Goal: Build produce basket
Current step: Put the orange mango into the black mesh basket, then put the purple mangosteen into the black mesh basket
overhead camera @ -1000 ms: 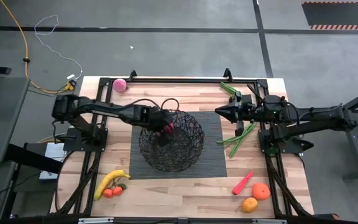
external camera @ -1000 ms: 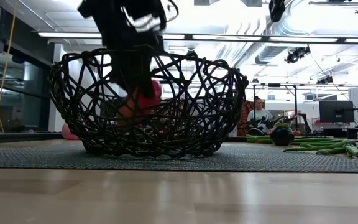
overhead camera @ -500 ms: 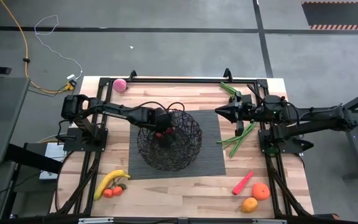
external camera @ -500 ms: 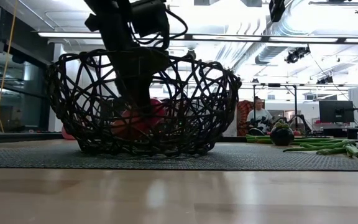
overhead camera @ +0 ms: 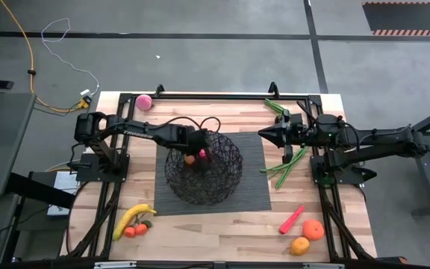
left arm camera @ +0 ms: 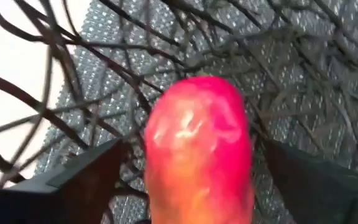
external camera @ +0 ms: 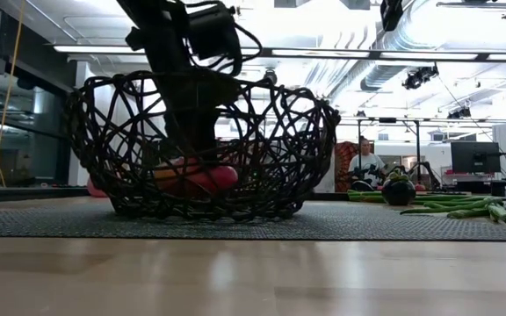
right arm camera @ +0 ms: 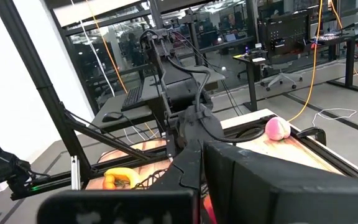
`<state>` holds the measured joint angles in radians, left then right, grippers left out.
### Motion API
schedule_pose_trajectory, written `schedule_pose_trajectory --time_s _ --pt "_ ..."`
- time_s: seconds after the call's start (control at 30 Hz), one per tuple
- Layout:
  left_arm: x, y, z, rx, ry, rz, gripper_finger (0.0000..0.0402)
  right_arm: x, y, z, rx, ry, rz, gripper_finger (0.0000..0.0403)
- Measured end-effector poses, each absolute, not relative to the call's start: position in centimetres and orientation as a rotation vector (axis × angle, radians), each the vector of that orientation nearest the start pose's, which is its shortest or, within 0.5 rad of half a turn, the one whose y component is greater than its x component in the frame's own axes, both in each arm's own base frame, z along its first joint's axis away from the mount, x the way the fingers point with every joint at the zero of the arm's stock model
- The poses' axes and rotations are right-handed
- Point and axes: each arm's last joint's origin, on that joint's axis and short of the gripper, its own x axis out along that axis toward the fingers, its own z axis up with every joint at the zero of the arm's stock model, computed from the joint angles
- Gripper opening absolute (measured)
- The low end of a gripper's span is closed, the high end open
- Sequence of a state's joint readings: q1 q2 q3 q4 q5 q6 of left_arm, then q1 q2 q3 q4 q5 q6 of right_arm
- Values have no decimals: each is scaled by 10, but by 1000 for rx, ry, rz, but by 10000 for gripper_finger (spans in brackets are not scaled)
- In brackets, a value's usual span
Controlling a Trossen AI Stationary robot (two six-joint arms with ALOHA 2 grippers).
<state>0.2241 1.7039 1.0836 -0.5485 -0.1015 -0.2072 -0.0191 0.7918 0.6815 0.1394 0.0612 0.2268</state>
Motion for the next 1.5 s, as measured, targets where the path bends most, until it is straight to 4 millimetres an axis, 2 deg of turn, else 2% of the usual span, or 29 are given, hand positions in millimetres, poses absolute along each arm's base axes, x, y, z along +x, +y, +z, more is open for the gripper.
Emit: schedule_pose_trajectory --time_s 0.13,0.3,0.47,0.7,0.87,0.97,1.27,1.4,1.5 --pt "315 74 188 -263 1144 373 393 181 -5 327 227 -38 -77 0" --pt "306 74 216 -312 1050 310 391 181 -5 327 227 -39 -77 0" --pt "288 73 265 -383 829 276 391 181 -5 331 228 -77 -72 0" --pt "245 59 351 -301 355 243 391 179 -7 341 232 -192 -119 0" --pt "213 44 386 -214 90 299 390 179 -8 343 225 -212 -154 0" --pt "196 35 388 -175 -53 337 390 179 -8 343 229 -212 -153 0" --pt "165 32 328 -333 -136 427 390 179 -8 342 228 -210 -153 0" --pt "159 31 326 -354 -167 420 390 179 -8 342 228 -204 -154 0" --pt "160 30 325 -294 -140 394 390 179 -8 342 227 -204 -154 0"
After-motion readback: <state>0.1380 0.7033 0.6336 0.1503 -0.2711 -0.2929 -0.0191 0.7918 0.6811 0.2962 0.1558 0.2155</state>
